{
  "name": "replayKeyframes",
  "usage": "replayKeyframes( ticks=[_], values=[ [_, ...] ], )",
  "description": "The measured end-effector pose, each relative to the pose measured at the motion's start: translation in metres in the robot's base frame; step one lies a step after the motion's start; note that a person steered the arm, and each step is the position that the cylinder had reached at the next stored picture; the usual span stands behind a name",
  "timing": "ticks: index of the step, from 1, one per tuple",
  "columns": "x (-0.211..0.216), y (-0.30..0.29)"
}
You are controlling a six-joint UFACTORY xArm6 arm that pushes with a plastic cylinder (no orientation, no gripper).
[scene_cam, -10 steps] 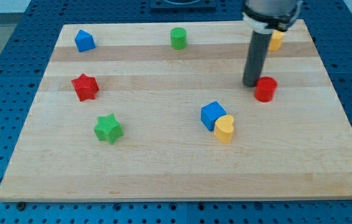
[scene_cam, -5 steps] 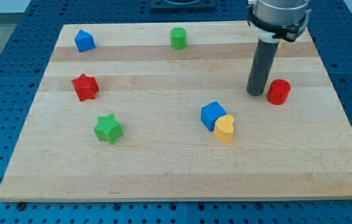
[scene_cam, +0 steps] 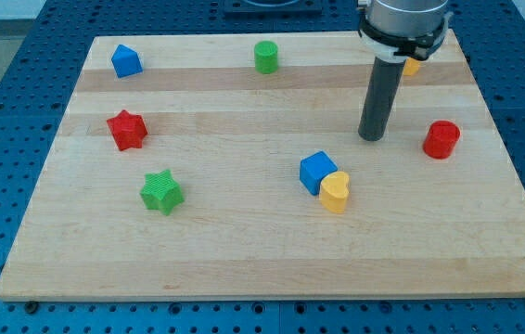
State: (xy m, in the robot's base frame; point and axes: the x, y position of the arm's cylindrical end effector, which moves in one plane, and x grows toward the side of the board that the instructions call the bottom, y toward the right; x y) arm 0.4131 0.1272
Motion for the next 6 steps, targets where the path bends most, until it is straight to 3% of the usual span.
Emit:
replayKeyframes(
  ticks=[3, 4, 6],
  values=[
    [0.038, 0.050],
    [0.089, 0.049],
    [0.084, 0.085]
  ],
)
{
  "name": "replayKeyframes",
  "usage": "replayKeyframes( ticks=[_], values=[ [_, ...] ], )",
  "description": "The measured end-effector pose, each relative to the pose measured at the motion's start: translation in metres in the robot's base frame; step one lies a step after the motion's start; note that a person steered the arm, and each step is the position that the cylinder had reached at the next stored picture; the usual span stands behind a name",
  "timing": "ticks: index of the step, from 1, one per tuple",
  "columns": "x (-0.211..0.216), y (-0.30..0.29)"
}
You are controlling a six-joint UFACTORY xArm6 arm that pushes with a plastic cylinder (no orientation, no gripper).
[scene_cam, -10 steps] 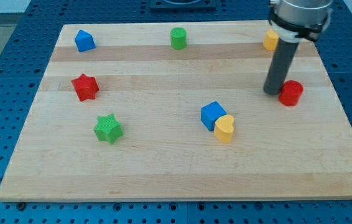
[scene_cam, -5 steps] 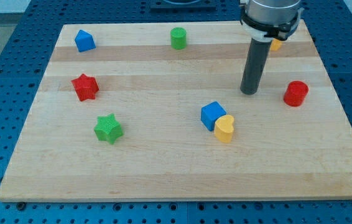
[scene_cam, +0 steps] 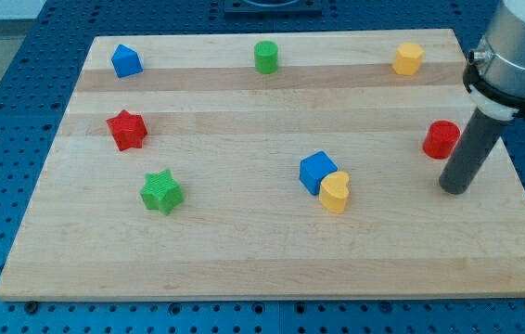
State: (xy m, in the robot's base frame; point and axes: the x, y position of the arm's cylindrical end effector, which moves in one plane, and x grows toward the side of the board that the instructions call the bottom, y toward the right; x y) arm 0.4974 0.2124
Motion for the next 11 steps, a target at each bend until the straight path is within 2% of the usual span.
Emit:
replayKeyframes(
  ticks=[1, 2, 6, 8, 11],
  values=[
    [0.000, -0.001],
    [-0.040, -0.005],
    [-0.059, -0.006],
    [-0.063, -0.115],
    [-0.065, -0.127]
  ],
)
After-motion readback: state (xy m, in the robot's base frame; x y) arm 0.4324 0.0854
